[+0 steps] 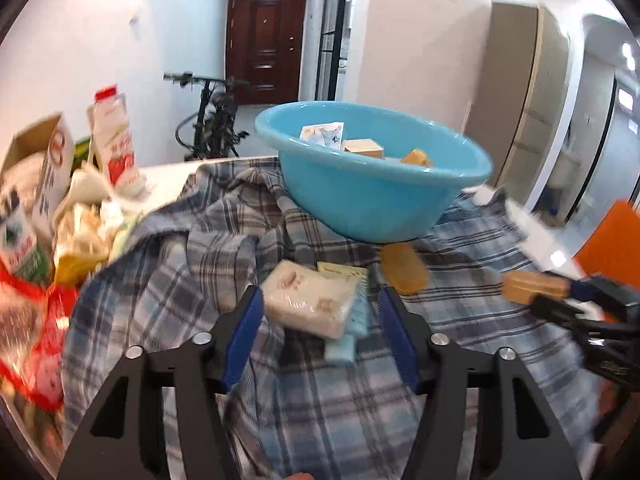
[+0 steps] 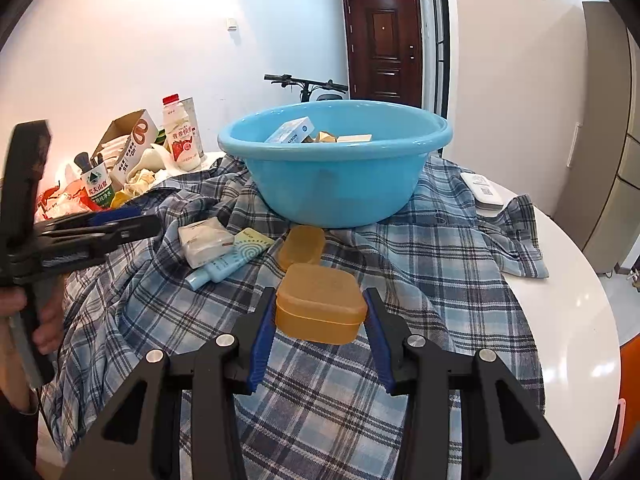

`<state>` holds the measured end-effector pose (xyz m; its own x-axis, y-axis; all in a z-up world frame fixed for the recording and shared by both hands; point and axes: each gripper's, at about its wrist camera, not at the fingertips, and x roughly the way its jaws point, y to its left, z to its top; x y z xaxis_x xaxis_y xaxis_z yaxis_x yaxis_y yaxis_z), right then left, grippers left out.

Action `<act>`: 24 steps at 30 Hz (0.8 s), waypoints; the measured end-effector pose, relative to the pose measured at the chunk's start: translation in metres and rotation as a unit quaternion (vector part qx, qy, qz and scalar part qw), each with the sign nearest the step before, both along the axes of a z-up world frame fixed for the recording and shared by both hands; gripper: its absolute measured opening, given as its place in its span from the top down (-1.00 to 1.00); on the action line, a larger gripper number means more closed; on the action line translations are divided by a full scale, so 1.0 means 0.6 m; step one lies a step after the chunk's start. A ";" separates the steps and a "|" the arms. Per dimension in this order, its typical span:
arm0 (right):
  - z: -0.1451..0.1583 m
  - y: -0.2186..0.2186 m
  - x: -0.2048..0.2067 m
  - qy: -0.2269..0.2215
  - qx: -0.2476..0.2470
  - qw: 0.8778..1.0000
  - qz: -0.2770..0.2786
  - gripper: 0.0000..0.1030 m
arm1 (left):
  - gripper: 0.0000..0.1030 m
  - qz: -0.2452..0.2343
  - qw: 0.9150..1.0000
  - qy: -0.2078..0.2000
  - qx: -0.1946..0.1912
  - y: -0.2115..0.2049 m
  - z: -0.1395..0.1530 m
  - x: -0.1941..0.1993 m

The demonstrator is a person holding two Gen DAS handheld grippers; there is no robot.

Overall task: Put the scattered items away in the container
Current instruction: 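Lift the soap box and soap bar and carry both toward the basin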

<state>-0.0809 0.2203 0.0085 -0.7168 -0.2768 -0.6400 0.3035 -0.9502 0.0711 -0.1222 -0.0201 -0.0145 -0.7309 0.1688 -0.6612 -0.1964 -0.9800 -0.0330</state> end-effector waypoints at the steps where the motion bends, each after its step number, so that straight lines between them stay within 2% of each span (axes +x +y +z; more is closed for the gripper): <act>1: -0.001 0.001 0.001 -0.001 0.000 1.000 -0.001 0.13 | -0.70 -0.003 1.000 -0.005 -0.010 0.004 -0.009 -0.014; 2: -0.001 0.002 0.002 -0.001 0.000 1.000 -0.002 0.13 | -0.80 -0.010 1.000 -0.013 -0.012 0.004 -0.018 -0.029; 6: -0.003 0.012 0.004 -0.003 -0.004 1.000 -0.009 0.13 | -0.80 -0.038 0.997 -0.061 0.012 -0.003 -0.058 -0.089; 10: -0.008 0.021 -0.002 -0.007 -0.007 1.000 -0.014 0.13 | -0.80 -0.050 0.994 -0.093 0.023 -0.007 -0.089 -0.112; 11: -0.010 0.024 -0.005 -0.009 -0.009 1.000 -0.015 0.13 | -0.78 -0.050 0.994 -0.099 0.025 -0.007 -0.095 -0.112; 12: -0.012 0.026 -0.008 -0.010 -0.010 1.000 -0.017 0.13 | -0.68 -0.051 0.993 -0.103 0.025 -0.008 -0.100 -0.110; 15: -0.018 0.031 -0.015 -0.015 -0.011 1.000 -0.019 0.13 | -0.44 -0.055 0.993 -0.095 0.035 -0.011 -0.096 -0.099; 24: -0.023 0.033 -0.016 -0.017 -0.011 1.000 -0.019 0.13 | -0.40 -0.065 0.996 -0.041 0.035 -0.010 -0.040 -0.033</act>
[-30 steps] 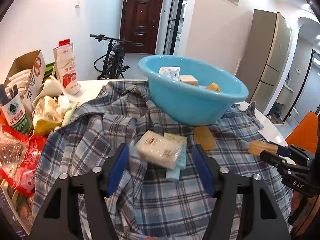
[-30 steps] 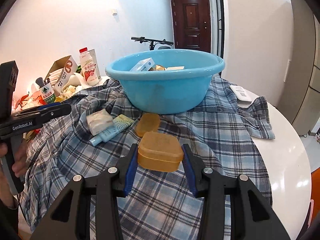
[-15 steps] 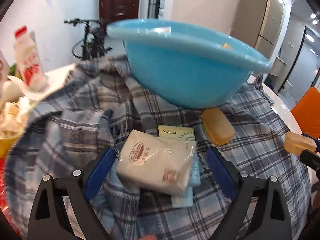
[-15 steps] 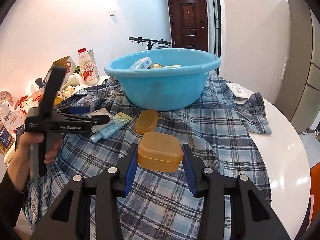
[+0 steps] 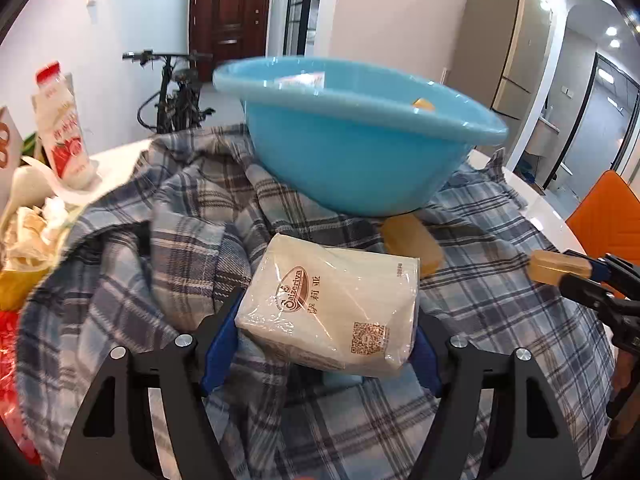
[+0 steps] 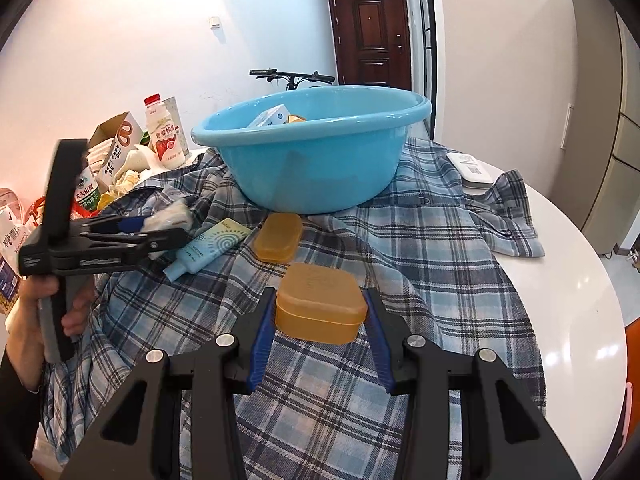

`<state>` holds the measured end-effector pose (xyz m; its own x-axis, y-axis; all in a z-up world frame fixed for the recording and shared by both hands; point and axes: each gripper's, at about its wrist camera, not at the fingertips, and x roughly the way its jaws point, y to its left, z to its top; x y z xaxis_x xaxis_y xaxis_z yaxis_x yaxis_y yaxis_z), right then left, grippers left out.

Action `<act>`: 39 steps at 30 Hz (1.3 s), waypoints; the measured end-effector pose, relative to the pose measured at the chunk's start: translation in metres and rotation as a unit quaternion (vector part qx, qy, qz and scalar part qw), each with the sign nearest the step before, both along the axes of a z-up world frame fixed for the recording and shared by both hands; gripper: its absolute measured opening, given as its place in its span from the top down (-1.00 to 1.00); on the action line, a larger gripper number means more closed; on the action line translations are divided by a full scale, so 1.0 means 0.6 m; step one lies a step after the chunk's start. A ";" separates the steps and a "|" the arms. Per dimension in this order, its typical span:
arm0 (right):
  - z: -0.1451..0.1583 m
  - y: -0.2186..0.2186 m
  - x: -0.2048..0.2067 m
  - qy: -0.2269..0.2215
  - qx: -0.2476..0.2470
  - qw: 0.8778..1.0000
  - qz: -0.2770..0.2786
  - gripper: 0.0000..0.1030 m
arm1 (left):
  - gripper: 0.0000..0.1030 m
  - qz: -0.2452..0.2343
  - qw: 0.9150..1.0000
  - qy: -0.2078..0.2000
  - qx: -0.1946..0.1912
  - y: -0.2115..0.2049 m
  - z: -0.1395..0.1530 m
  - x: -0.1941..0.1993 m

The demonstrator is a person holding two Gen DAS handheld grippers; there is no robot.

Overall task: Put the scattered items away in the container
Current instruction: 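Lift the soap box and soap bar and carry both toward the basin, then lower the orange soap box into the basin and open the right gripper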

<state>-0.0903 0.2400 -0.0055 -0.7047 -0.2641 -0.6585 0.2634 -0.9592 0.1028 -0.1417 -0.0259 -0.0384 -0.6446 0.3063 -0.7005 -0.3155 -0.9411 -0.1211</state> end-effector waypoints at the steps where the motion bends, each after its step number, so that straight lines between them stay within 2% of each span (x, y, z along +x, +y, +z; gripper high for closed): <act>1: 0.001 0.000 0.000 0.001 0.000 1.000 0.000 0.13 | -0.40 0.001 1.000 0.004 0.004 -0.002 0.006 0.006; 8: 0.012 -0.005 0.011 0.009 0.003 1.000 0.003 0.13 | -0.40 0.019 0.999 0.018 0.023 -0.023 0.040 0.033; 16: 0.017 -0.013 0.020 0.013 0.003 1.000 0.005 0.13 | -0.36 0.023 0.999 0.008 0.025 -0.027 0.031 0.064; 19: 0.021 -0.018 0.025 0.015 0.005 1.000 0.006 0.13 | -0.35 0.027 0.999 0.023 0.025 -0.028 0.042 0.082; 25: 0.044 -0.020 0.025 0.029 0.009 1.000 0.004 0.13 | -0.35 0.040 0.996 0.077 0.005 -0.016 0.101 0.096; 31: 0.096 -0.030 0.017 0.063 0.021 0.998 0.003 0.13 | -0.35 0.055 0.991 0.124 -0.002 0.006 0.170 0.090; 35: 0.140 -0.040 0.004 0.090 0.023 0.996 0.005 0.13 | -0.35 0.068 0.987 0.148 -0.010 0.026 0.209 0.076; 39: 0.174 -0.049 -0.015 0.109 0.022 0.994 0.007 0.13 | -0.35 0.084 0.984 0.155 -0.016 0.038 0.235 0.050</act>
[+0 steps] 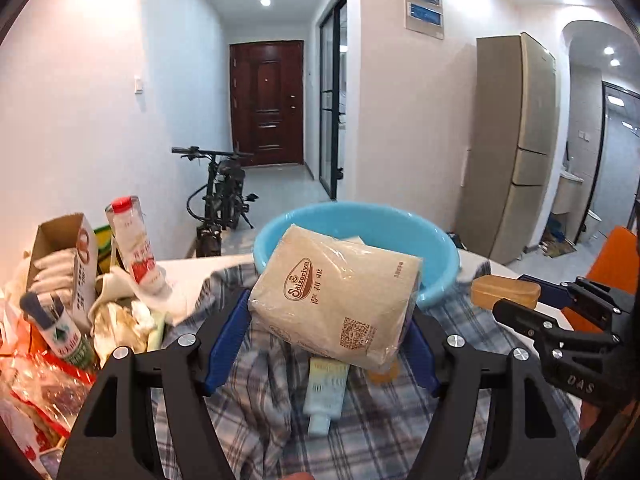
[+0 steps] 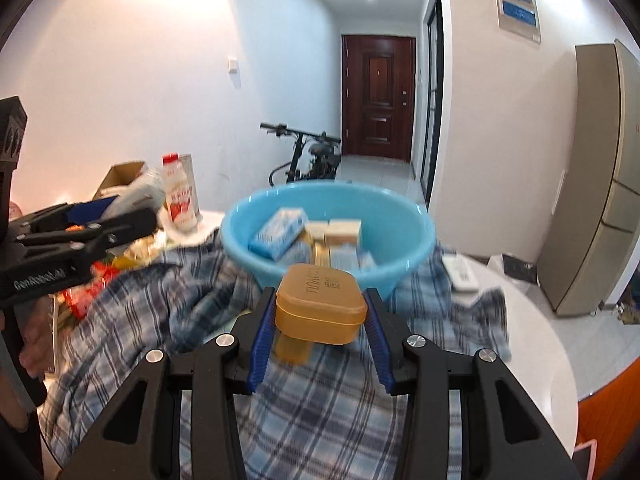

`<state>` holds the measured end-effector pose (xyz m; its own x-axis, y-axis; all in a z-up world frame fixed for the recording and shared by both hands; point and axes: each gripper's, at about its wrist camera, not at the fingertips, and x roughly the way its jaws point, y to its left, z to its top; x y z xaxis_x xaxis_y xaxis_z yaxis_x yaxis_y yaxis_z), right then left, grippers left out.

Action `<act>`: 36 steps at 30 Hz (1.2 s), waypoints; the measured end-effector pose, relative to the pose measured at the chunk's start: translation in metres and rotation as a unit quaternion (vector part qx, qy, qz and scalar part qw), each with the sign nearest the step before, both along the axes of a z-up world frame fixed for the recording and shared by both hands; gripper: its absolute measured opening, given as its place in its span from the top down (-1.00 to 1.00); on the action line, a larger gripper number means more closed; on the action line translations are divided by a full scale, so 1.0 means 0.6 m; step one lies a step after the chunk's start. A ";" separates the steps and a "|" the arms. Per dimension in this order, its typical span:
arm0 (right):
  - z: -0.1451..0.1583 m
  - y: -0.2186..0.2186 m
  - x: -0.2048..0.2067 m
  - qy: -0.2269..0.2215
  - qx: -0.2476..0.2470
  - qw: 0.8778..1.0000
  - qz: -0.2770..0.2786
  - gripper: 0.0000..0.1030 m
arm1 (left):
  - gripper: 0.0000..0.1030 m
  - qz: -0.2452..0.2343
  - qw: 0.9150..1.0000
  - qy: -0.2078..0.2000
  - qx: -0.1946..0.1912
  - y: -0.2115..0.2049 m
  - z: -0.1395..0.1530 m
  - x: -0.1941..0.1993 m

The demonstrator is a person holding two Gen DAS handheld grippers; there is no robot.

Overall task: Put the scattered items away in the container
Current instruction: 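Lower the orange soap box into the basin and open the right gripper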

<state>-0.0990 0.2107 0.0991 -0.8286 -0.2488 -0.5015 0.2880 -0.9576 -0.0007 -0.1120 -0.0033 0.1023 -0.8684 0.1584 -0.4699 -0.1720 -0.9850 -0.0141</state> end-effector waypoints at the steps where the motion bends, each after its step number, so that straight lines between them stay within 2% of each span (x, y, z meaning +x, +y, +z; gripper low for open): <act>1: 0.010 -0.001 -0.007 0.005 -0.001 1.000 0.001 0.13 | -0.35 0.002 1.000 0.000 0.000 0.001 0.004 -0.006; 8: 0.063 -0.026 -0.064 0.033 0.007 0.999 -0.002 0.12 | -0.35 0.015 1.000 0.008 -0.001 0.009 0.027 -0.054; 14: 0.083 -0.052 -0.129 0.046 0.012 0.999 -0.007 0.12 | -0.35 0.036 0.999 0.008 -0.005 0.011 0.027 -0.113; 17: 0.079 -0.061 -0.164 0.046 0.016 0.999 -0.015 0.12 | -0.35 0.052 0.998 0.008 -0.020 0.016 0.016 -0.141; 22: 0.041 -0.068 -0.224 0.024 0.009 0.999 -0.022 0.12 | -0.35 0.046 0.999 -0.013 -0.005 0.015 -0.013 -0.188; 25: 0.020 -0.071 -0.248 0.009 0.009 1.000 -0.022 0.12 | -0.35 0.043 0.999 -0.021 -0.013 0.023 -0.024 -0.203; 36: 0.016 -0.068 -0.266 0.007 0.009 1.000 -0.029 0.12 | -0.36 0.043 0.999 -0.026 -0.017 0.038 -0.030 -0.206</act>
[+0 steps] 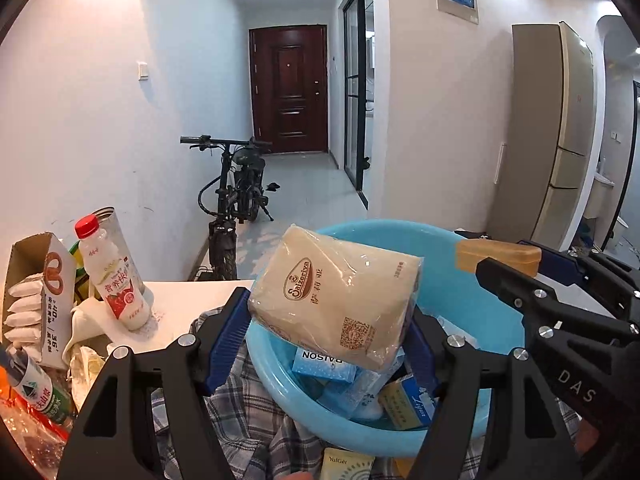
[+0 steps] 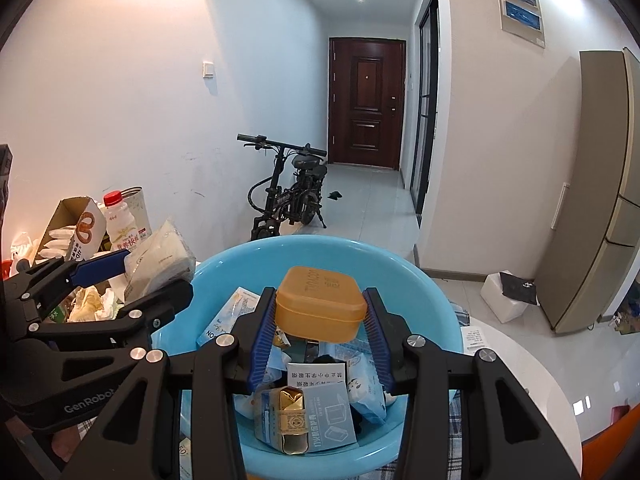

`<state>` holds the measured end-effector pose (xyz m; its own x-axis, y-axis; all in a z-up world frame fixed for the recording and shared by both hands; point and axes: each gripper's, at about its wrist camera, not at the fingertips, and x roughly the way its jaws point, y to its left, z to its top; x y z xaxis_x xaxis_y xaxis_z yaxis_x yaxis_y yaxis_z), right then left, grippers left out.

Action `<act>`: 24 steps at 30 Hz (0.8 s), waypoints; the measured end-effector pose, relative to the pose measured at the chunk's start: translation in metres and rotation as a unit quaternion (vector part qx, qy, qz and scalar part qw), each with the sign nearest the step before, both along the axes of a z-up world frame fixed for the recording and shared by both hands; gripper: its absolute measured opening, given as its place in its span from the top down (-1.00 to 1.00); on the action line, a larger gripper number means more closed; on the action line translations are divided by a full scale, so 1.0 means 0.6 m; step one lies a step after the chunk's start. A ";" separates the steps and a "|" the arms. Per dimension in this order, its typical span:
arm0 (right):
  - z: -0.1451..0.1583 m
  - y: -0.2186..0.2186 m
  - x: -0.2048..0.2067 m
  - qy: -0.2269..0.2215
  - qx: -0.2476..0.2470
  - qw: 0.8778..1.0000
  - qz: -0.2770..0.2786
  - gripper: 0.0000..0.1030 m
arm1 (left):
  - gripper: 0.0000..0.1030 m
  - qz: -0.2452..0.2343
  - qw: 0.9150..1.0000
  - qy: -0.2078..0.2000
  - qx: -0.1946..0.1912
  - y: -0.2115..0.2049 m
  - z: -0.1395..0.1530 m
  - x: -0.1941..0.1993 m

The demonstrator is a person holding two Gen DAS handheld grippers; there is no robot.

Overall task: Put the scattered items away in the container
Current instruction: 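Lower the orange soap box into the basin and open the right gripper, then lower the white soap bar into the basin and open the left gripper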

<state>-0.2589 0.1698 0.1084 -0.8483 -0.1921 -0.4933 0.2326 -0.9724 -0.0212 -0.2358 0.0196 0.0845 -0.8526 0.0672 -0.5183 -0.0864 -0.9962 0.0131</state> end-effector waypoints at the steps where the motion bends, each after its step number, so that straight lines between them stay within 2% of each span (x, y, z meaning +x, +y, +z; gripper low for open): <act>1: 0.001 -0.001 0.002 0.001 0.000 1.000 0.000 0.12 | -0.36 0.000 1.000 0.000 -0.001 0.000 0.000 -0.001; 10: -0.001 -0.007 0.018 0.006 0.015 1.000 -0.001 0.12 | -0.36 0.006 1.000 0.003 0.000 -0.005 0.004 -0.003; 12: 0.000 -0.008 0.022 0.013 0.024 1.000 -0.009 -0.07 | -0.36 0.018 1.000 0.003 -0.003 -0.012 0.004 -0.005; 14: 0.001 -0.002 0.023 0.019 0.033 0.999 -0.025 -0.86 | -0.36 0.022 1.000 0.000 0.005 -0.023 0.005 -0.008; 15: 0.001 0.003 0.023 0.020 0.032 0.999 -0.024 -0.95 | -0.36 0.016 1.000 -0.004 0.018 -0.028 0.006 -0.010; 17: 0.005 0.011 0.027 0.023 0.024 0.999 -0.026 -0.96 | -0.36 0.011 0.999 -0.008 0.035 -0.034 0.006 -0.010; 24: 0.013 0.035 0.027 0.026 0.028 0.998 -0.054 -0.97 | -0.36 0.007 1.000 -0.006 0.029 -0.025 0.005 -0.008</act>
